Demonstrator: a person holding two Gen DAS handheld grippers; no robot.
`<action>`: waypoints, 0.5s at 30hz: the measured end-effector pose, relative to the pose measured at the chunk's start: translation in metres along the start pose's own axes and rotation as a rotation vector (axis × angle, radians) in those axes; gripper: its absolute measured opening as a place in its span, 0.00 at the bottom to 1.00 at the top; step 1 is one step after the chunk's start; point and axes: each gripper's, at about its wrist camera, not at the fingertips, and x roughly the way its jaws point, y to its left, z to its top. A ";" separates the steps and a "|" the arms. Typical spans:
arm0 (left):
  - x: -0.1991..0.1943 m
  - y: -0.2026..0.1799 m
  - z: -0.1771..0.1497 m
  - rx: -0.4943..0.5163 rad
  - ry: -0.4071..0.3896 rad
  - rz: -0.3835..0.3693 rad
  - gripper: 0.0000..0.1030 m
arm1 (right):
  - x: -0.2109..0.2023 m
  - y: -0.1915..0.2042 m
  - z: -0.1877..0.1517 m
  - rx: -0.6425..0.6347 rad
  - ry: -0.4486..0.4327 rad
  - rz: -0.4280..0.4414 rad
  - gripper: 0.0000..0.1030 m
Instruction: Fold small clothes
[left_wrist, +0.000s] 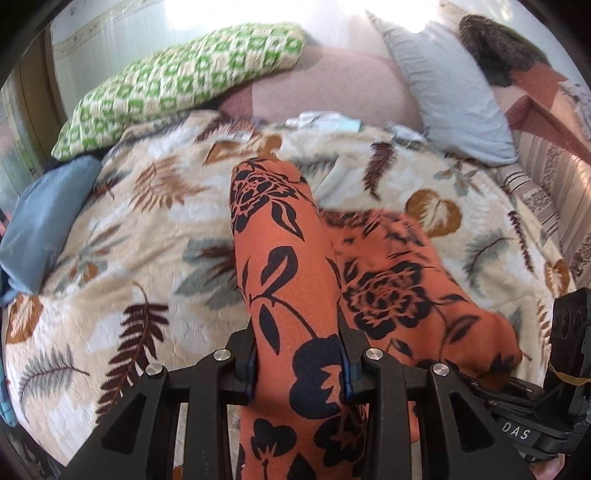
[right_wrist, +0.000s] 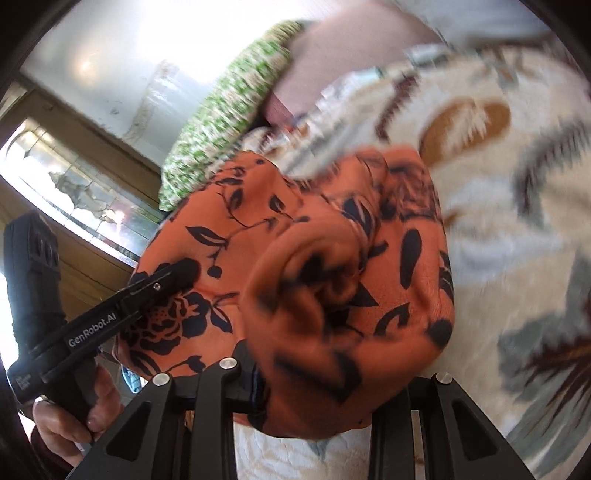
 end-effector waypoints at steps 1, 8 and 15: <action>0.005 0.004 -0.002 -0.016 0.014 0.001 0.35 | 0.004 -0.006 -0.003 0.027 0.014 -0.006 0.32; 0.035 0.037 -0.021 -0.125 0.112 -0.019 0.50 | 0.021 -0.027 -0.006 0.106 0.079 0.031 0.36; 0.036 0.057 -0.019 -0.130 0.103 -0.047 0.67 | 0.002 -0.032 0.010 0.118 0.061 0.002 0.59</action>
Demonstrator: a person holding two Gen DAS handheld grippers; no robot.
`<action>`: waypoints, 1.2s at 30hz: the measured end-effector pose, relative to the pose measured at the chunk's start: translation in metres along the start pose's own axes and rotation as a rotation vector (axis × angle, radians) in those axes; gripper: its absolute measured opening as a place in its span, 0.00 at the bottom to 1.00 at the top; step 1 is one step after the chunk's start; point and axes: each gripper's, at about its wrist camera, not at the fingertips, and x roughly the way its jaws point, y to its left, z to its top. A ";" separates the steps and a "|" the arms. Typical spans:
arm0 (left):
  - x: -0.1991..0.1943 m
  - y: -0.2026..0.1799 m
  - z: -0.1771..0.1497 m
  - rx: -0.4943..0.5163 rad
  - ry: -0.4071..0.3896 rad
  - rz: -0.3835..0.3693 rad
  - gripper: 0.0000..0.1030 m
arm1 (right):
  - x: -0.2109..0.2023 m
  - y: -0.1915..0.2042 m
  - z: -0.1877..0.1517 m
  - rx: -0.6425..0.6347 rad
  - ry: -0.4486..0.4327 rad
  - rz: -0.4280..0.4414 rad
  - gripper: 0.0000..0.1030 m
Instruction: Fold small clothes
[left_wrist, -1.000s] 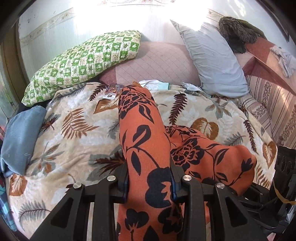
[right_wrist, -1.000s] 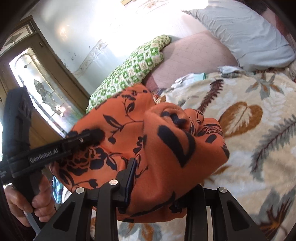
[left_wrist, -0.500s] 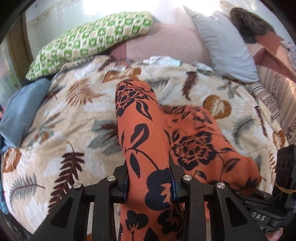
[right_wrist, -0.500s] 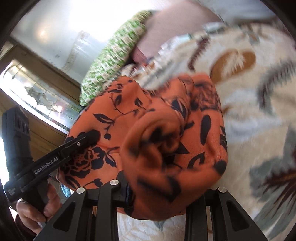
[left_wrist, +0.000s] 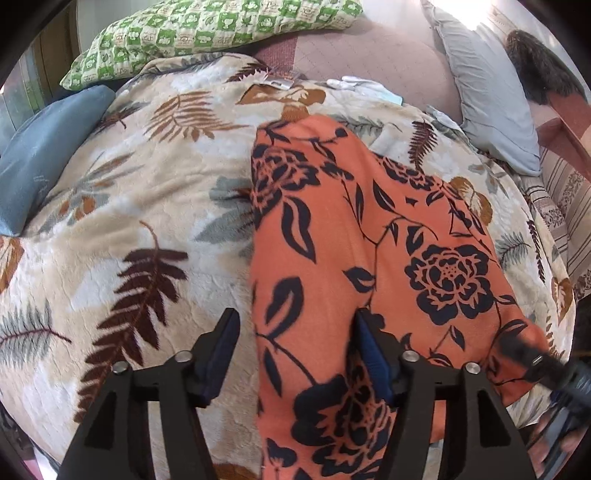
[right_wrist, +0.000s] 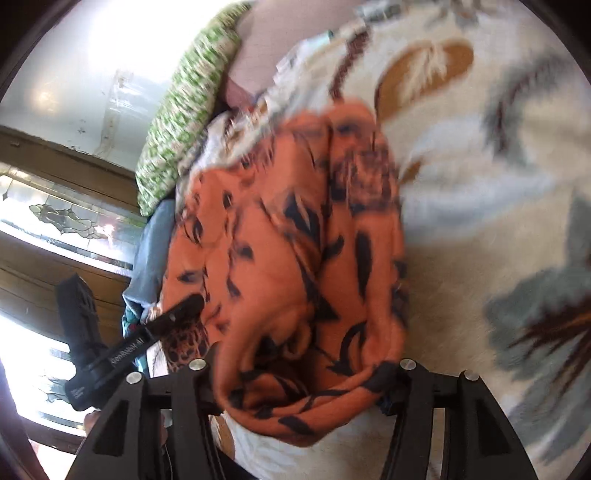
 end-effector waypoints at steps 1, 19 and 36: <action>0.001 0.002 0.002 -0.003 -0.002 -0.004 0.68 | -0.007 0.000 0.004 -0.006 -0.023 0.004 0.62; 0.028 0.016 -0.001 -0.077 0.035 -0.221 0.52 | 0.035 -0.018 0.024 0.094 -0.024 0.116 0.40; -0.036 0.004 0.087 0.103 -0.183 0.056 0.69 | -0.022 0.054 0.063 -0.231 -0.170 -0.062 0.57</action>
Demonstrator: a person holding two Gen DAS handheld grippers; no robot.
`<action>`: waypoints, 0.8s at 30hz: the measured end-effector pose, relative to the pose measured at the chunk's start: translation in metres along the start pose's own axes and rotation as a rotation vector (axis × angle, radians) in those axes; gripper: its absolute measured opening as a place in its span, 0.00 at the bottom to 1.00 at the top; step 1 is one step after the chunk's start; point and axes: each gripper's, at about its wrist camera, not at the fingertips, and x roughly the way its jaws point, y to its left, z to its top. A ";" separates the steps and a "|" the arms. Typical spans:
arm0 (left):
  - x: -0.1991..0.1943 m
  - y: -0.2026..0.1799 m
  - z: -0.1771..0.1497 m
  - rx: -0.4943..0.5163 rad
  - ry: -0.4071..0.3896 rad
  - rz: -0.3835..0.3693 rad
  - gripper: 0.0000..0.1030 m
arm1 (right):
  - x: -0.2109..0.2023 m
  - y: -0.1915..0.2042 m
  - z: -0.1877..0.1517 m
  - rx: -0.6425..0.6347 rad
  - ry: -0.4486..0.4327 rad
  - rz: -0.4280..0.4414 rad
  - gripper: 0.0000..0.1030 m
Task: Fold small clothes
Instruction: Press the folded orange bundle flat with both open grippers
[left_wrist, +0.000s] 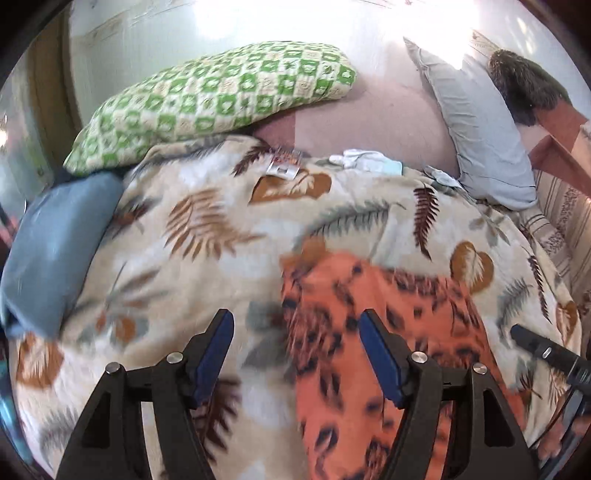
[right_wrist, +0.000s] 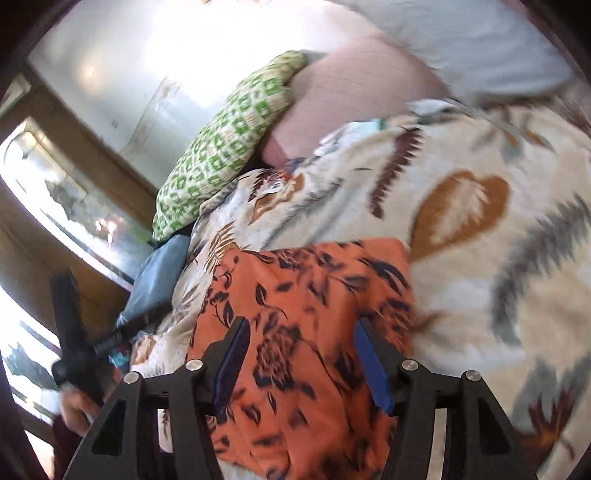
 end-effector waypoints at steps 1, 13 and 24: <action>0.010 -0.004 0.007 0.006 0.011 0.010 0.69 | 0.009 0.006 0.005 -0.029 0.005 -0.009 0.47; 0.112 0.015 -0.011 -0.042 0.206 0.085 0.71 | 0.101 -0.023 0.020 0.015 0.234 -0.048 0.29; -0.017 -0.012 -0.064 0.100 0.011 0.164 0.71 | 0.011 0.032 -0.022 -0.123 0.120 -0.060 0.31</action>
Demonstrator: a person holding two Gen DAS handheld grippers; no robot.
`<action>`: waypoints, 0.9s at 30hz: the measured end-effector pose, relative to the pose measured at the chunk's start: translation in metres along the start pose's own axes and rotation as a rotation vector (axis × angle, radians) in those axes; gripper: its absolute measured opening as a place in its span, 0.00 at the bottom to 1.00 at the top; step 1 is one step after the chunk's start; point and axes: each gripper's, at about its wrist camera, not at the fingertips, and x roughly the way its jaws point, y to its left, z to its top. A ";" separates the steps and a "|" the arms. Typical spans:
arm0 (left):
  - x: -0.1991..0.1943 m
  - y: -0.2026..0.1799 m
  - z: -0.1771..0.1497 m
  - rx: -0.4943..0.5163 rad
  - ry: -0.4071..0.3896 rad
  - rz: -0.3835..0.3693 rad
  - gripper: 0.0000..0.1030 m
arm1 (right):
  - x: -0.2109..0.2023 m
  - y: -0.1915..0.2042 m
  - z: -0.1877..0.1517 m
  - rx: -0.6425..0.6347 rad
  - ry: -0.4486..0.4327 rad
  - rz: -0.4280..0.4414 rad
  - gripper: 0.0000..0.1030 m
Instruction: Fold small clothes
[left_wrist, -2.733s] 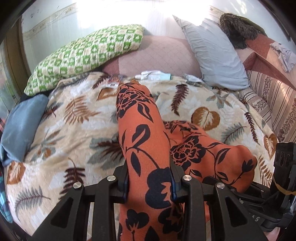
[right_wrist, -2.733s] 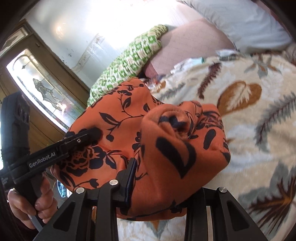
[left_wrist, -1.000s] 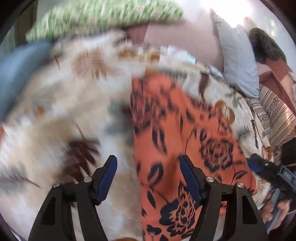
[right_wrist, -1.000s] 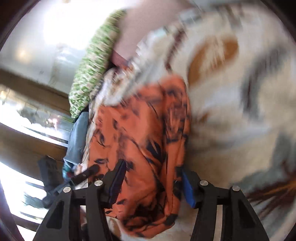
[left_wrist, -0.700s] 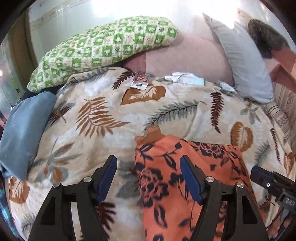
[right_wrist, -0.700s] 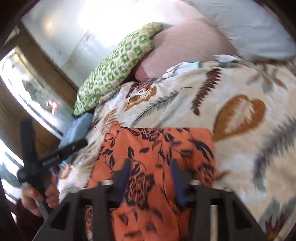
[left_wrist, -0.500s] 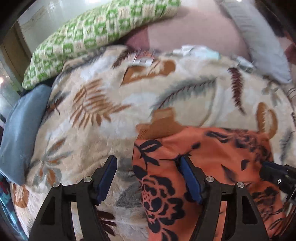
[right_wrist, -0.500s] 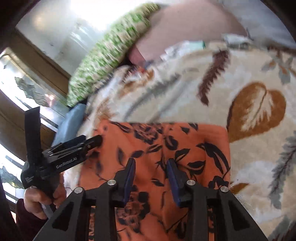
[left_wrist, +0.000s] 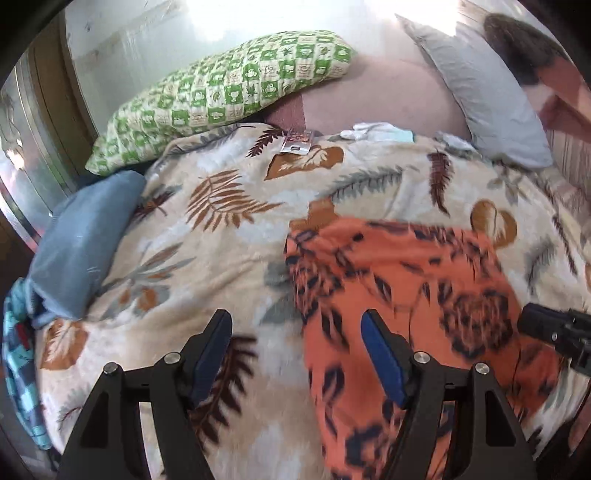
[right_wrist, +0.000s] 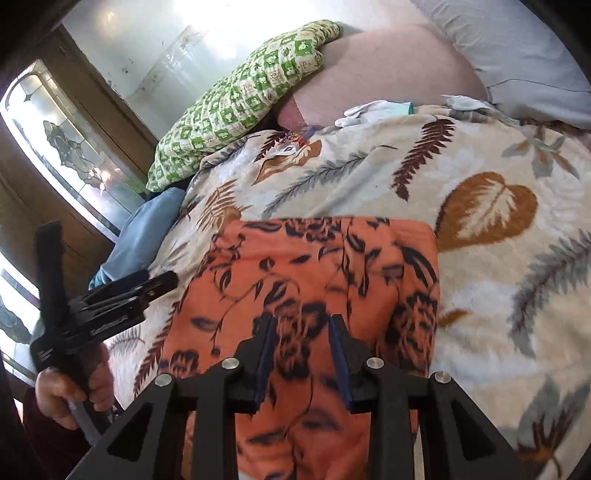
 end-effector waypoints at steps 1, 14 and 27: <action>-0.004 -0.005 -0.011 0.022 0.004 0.017 0.71 | -0.002 0.001 -0.008 0.004 0.013 -0.009 0.31; -0.049 -0.024 -0.036 0.054 -0.092 0.084 0.72 | -0.042 0.011 -0.053 0.000 0.017 -0.058 0.32; -0.214 -0.013 -0.043 -0.043 -0.397 0.107 0.78 | -0.161 0.074 -0.071 -0.083 -0.207 -0.054 0.32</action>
